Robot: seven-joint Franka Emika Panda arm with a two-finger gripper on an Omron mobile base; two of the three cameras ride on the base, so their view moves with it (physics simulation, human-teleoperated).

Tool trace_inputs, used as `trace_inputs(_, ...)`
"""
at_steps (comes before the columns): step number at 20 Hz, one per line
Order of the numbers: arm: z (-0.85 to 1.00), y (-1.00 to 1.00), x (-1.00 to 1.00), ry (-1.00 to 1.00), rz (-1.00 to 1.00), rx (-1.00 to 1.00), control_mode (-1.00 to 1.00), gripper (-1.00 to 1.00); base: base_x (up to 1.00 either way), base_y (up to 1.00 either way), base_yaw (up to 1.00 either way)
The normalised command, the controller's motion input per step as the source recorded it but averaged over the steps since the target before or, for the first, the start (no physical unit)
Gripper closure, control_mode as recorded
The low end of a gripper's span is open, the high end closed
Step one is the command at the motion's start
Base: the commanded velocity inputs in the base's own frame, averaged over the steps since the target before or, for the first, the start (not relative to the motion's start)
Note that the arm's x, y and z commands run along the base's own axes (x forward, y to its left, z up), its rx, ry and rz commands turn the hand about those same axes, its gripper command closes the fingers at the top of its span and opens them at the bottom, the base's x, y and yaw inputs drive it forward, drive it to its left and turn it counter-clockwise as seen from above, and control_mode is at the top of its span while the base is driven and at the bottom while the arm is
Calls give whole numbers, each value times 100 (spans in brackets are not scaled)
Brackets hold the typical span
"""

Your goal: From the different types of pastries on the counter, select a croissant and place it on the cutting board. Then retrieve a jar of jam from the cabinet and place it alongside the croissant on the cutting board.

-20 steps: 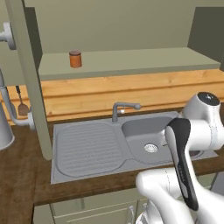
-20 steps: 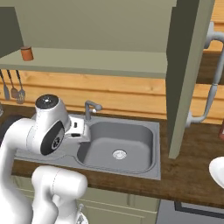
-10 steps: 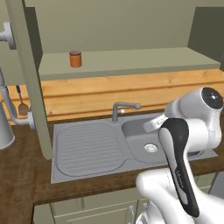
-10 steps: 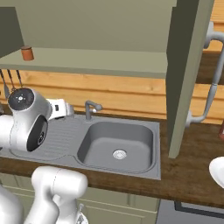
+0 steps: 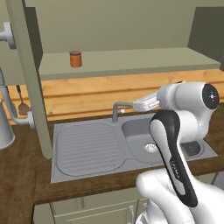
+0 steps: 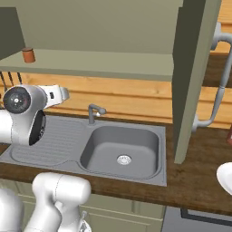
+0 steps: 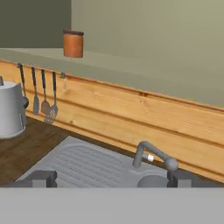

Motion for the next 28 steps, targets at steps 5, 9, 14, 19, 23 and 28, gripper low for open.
trace_inputs(5, 86, 11, 2, -2, 1, 0, -100, -100, 0, 0, 0)
trace_inputs(9, 6, 14, 36, 0, 0, 0, -100, -100, 0, 0, 0)
trace_inputs(14, 11, 9, 22, -1, 3, 0, -100, -100, 0, 0, 0)
trace_inputs(19, 0, 16, 0, -1, 6, 0, -100, -100, 0, 0, 0)
trace_inputs(23, 12, 34, 12, -1, 0, 0, -100, -100, 0, 0, 0)
trace_inputs(28, 12, 31, 22, -11, 0, 1, -100, -100, 0, 0, 0)
